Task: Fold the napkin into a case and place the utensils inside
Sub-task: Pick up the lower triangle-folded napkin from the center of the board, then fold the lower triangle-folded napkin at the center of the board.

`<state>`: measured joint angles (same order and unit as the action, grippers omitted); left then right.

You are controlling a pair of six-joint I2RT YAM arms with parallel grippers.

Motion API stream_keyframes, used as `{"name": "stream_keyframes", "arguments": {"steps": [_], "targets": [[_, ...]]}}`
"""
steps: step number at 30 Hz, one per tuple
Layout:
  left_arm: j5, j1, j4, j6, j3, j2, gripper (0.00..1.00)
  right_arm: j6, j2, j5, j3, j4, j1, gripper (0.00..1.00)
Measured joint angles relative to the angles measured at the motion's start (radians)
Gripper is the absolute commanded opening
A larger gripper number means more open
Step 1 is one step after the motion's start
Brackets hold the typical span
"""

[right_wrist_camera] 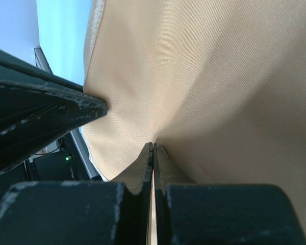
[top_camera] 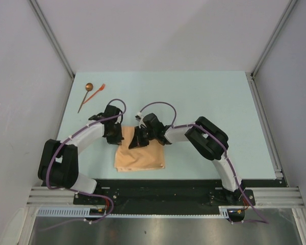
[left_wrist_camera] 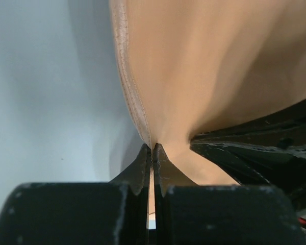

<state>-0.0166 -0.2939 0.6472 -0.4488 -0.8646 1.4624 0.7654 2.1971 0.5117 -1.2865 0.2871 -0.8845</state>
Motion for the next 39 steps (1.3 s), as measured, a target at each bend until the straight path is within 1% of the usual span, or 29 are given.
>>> {"name": "stream_keyframes", "arguments": {"steps": [3, 10, 17, 28, 35, 39], "targets": [[0.017, -0.016, 0.013, -0.014, -0.024, 0.0, 0.0, 0.003, 0.002, 0.001, 0.0, 0.006, 0.0, 0.0], [0.054, -0.099, 0.017, -0.058, -0.082, 0.006, 0.0, 0.026, 0.002, 0.005, 0.015, 0.037, 0.001, 0.0], [0.072, -0.161, -0.003, -0.116, -0.095, 0.068, 0.0, 0.071, -0.004, 0.032, 0.06, 0.09, 0.017, 0.0], [0.064, -0.18, -0.019, -0.168, -0.095, 0.072, 0.0, 0.085, -0.109, 0.048, 0.166, 0.067, 0.054, 0.0], [0.064, -0.191, -0.032, -0.18, -0.095, 0.077, 0.0, 0.06, -0.101, 0.026, 0.177, 0.054, 0.055, 0.0], [0.064, -0.21, -0.039, -0.183, -0.114, 0.105, 0.0, 0.062, -0.086, 0.042, 0.177, 0.078, 0.056, 0.0]]}}
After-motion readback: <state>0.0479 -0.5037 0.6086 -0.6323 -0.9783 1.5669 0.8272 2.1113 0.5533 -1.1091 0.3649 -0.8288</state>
